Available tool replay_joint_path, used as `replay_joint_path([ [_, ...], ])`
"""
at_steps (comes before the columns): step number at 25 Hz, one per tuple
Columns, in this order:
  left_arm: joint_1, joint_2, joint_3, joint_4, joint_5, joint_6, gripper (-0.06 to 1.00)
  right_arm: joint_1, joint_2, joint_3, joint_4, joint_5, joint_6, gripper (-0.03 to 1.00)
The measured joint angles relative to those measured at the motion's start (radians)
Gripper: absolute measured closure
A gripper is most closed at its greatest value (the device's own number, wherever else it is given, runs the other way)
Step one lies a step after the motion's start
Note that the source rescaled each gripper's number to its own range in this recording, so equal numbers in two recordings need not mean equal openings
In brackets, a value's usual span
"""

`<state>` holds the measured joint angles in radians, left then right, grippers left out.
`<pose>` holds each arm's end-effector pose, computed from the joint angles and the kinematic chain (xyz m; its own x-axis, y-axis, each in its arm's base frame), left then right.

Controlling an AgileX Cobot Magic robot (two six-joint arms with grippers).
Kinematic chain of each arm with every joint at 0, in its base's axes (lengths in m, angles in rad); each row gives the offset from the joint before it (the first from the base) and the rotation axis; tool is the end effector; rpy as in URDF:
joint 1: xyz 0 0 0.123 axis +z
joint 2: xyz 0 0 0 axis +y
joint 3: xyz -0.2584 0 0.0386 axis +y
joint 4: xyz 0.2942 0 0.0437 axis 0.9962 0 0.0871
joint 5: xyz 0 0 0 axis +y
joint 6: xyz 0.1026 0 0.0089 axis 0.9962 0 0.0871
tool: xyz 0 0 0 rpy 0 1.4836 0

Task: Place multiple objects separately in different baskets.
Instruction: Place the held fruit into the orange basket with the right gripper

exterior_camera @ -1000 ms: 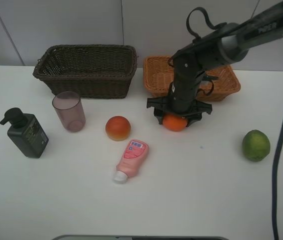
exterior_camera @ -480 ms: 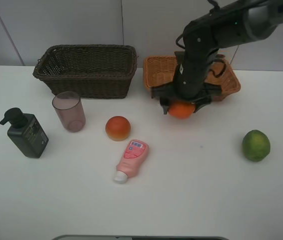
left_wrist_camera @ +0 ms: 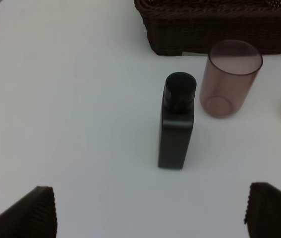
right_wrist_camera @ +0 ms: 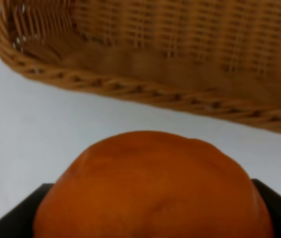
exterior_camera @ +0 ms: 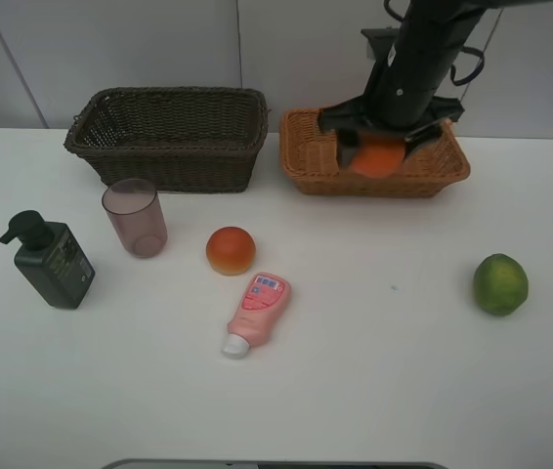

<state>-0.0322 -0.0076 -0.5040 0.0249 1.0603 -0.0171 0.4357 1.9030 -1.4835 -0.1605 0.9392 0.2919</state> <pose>0.0687 0.0000 0.2959 -0.4450 0.0094 -0.8955 0.0106 0.9999 0.0053 0.4026 0.1728 0.1773 -0.9228 -0.2159 -0.3190 -0.2071 0.9764 -0.0619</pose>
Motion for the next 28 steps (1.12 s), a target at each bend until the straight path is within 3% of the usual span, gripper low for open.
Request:
replay_joint_path([
  [9,0.000,0.000,0.000,0.000,0.000,0.000,-0.04,-0.087,0.070,-0.150,-0.036,-0.036,-0.024,0.52],
  [22,0.000,0.000,0.000,0.000,0.000,0.000,-0.04,-0.142,0.268,-0.164,-0.069,-0.321,-0.026,0.52],
  [28,0.000,0.000,0.000,0.000,0.000,0.000,-0.04,-0.152,0.344,-0.164,-0.074,-0.385,-0.026,0.52],
])
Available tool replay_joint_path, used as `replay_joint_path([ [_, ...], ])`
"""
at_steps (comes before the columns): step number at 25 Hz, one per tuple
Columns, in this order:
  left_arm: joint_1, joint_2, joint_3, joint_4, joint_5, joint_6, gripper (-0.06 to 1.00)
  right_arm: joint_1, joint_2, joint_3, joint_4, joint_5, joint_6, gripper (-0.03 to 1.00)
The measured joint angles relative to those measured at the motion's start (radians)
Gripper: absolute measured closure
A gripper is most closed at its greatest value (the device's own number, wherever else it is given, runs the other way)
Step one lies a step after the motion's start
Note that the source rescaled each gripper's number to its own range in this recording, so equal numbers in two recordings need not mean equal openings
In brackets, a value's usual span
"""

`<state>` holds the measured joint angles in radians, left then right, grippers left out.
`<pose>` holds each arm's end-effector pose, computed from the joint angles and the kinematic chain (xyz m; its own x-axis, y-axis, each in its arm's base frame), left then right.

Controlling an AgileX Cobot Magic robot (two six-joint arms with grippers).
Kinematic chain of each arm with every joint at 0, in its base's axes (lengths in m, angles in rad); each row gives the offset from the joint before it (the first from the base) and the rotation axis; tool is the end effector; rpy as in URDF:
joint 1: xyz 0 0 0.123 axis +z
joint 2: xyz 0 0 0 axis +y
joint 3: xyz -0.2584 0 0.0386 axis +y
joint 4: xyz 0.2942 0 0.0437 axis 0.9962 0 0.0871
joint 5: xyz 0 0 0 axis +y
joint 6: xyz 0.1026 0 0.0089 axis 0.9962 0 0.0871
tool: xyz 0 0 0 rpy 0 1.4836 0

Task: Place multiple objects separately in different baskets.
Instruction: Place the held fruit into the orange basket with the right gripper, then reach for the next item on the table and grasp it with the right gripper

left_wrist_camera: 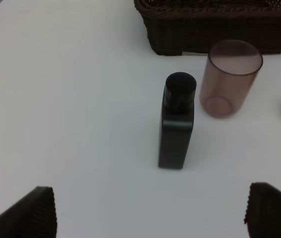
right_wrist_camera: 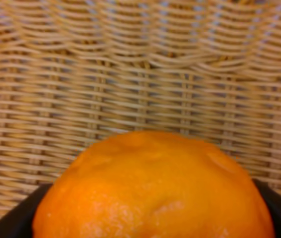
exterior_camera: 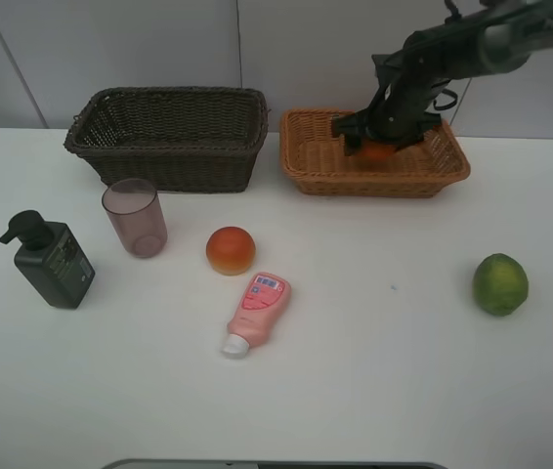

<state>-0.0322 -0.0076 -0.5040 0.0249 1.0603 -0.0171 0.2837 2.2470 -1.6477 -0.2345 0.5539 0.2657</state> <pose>0.0687 0.0000 0.2959 -0.4450 0.0094 -0.8955 0.0106 0.9999 0.0053 0.4930 0.1306 0.0816 -0.8471 -0.1796 -0.5003 -0.1649 0.9835 -0.0738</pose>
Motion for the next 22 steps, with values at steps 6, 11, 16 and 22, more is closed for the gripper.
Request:
replay_joint_path([
  [6,0.000,0.000,0.000,0.000,0.000,0.000,-0.04,-0.008,0.012,0.000,-0.005,-0.025,0.000,0.52],
  [11,0.000,0.000,0.000,0.000,0.000,0.000,-0.04,-0.009,0.012,0.000,-0.004,-0.025,0.000,0.17],
  [16,0.000,0.000,0.000,0.000,0.000,0.000,-0.04,-0.009,-0.001,0.000,-0.001,-0.022,-0.001,-0.02],
  [22,0.000,0.000,0.000,0.000,0.000,0.000,-0.04,-0.006,-0.107,0.000,-0.001,0.064,-0.001,-0.03],
])
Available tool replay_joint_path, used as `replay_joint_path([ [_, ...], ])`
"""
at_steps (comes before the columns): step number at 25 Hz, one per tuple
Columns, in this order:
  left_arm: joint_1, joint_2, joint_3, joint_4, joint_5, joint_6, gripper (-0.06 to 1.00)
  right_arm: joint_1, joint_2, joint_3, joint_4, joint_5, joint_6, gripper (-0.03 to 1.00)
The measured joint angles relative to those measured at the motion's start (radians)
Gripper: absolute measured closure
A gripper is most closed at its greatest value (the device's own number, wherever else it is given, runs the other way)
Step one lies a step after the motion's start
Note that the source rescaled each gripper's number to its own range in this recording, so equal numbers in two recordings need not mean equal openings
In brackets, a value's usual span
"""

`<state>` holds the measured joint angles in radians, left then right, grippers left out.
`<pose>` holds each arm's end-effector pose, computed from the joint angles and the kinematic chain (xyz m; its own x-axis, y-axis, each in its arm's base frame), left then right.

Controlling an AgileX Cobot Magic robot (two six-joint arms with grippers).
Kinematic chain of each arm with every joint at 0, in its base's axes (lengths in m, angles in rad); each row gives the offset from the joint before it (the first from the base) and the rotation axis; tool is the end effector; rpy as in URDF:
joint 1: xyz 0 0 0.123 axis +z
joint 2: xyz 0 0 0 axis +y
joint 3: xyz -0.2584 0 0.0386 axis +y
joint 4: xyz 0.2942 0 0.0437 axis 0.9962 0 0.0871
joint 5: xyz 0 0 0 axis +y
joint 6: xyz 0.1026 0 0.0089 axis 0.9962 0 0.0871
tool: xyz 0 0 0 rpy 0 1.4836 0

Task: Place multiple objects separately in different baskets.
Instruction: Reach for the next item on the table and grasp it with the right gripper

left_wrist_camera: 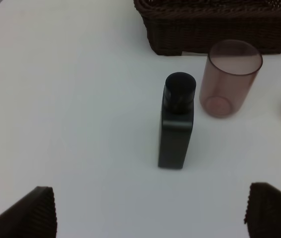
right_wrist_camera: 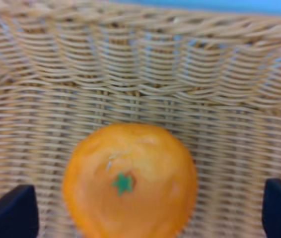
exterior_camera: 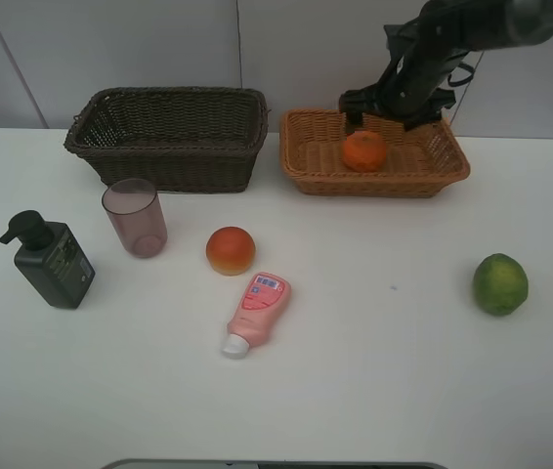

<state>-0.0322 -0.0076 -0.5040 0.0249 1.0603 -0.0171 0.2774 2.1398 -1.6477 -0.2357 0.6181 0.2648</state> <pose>0.0687 0.0000 0.2959 -0.4450 0.0094 -0.8955 0.0106 0.9999 0.0053 0.4904 0.1251 0.1330 -0.8267 -0.1618 -0.5388 -0.1434 0.9867 -0.0763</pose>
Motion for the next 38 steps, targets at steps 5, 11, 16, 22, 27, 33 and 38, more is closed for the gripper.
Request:
replay_joint_path([
  [5,0.000,0.000,0.000,0.000,0.000,0.000,-0.04,0.022,-0.135,0.071,0.002,0.078,0.000,-0.03],
  [11,0.000,0.000,0.000,0.000,0.000,0.000,-0.04,0.030,-0.326,0.284,0.031,0.111,-0.016,-0.03],
  [16,0.000,0.000,0.000,0.000,0.000,0.000,-0.04,0.031,-0.487,0.460,0.055,0.142,-0.039,-0.03],
  [22,0.000,0.000,0.000,0.000,0.000,0.000,-0.04,0.031,-0.658,0.651,0.056,0.150,-0.041,-0.03],
  [27,0.000,0.000,0.000,0.000,0.000,0.000,-0.04,0.031,-0.755,0.774,0.062,0.151,-0.041,-0.03],
  [33,0.000,0.000,0.000,0.000,0.000,0.000,-0.04,0.031,-0.800,0.875,0.105,0.170,-0.041,-0.03],
  [38,0.000,0.000,0.000,0.000,0.000,0.000,-0.04,0.031,-0.801,0.935,0.111,0.169,-0.040,-0.03],
])
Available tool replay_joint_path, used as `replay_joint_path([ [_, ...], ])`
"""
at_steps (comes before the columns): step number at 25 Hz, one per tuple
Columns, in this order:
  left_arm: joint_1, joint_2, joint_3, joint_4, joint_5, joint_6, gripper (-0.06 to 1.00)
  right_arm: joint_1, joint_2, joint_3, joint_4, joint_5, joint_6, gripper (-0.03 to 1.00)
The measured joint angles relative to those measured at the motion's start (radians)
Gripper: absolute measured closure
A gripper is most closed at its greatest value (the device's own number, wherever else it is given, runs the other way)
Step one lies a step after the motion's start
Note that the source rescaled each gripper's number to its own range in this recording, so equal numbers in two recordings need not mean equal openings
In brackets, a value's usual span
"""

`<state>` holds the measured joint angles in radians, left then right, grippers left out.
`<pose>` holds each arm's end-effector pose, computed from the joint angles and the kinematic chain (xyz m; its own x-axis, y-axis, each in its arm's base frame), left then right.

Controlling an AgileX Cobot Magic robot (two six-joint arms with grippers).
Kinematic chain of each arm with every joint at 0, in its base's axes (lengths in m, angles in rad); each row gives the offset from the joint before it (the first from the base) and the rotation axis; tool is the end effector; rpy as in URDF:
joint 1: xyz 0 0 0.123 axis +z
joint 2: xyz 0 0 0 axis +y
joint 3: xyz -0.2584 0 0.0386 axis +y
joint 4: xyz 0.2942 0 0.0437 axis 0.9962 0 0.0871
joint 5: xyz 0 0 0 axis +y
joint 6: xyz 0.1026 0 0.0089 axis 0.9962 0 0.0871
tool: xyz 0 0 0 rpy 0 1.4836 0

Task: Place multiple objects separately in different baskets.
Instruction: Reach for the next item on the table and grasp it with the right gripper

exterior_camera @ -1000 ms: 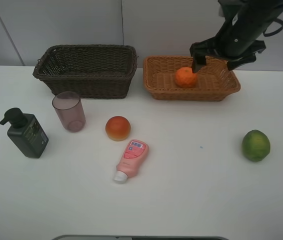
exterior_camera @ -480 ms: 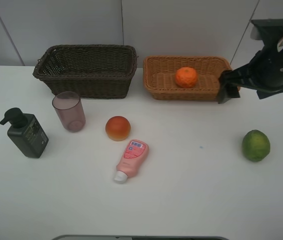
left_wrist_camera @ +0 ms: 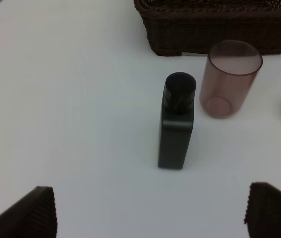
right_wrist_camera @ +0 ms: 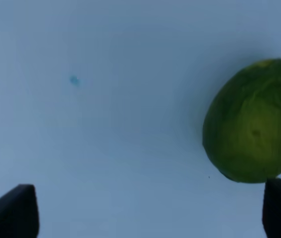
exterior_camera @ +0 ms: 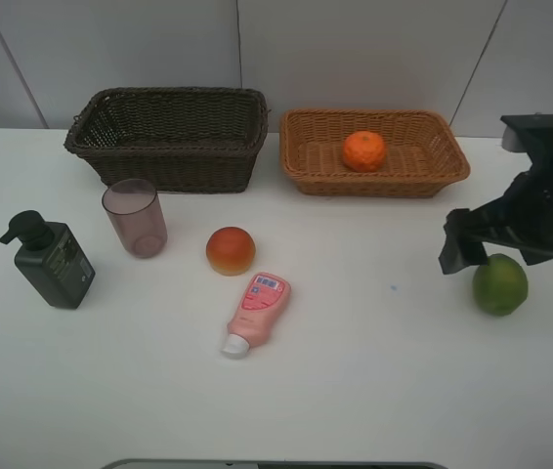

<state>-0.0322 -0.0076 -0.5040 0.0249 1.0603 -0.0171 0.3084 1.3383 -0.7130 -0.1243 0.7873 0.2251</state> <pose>0.0687 0.0000 0.2959 -0.4450 0.0094 -0.8955 0.0106 0.9999 0.0053 0.2575 0.0725 0.1471 -0.9532 -0.1607 -0.2560 -0.1528 0.9870 -0.0506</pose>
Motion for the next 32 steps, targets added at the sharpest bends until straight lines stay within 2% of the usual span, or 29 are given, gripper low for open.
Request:
replay_joint_path([
  [12,0.000,0.000,0.000,0.000,0.000,0.000,-0.04,-0.004,0.074,0.033,-0.018,-0.031,0.075,-0.03],
  [19,0.000,0.000,0.000,0.000,0.000,0.000,-0.04,-0.106,0.085,0.033,-0.070,-0.050,0.078,-0.03],
  [24,0.000,0.000,0.000,0.000,0.000,0.000,-0.04,-0.187,0.105,0.033,-0.094,-0.107,0.079,-0.03],
  [32,0.000,0.000,0.000,0.000,0.000,0.000,-0.04,-0.197,0.264,0.033,-0.093,-0.219,0.116,-0.03],
])
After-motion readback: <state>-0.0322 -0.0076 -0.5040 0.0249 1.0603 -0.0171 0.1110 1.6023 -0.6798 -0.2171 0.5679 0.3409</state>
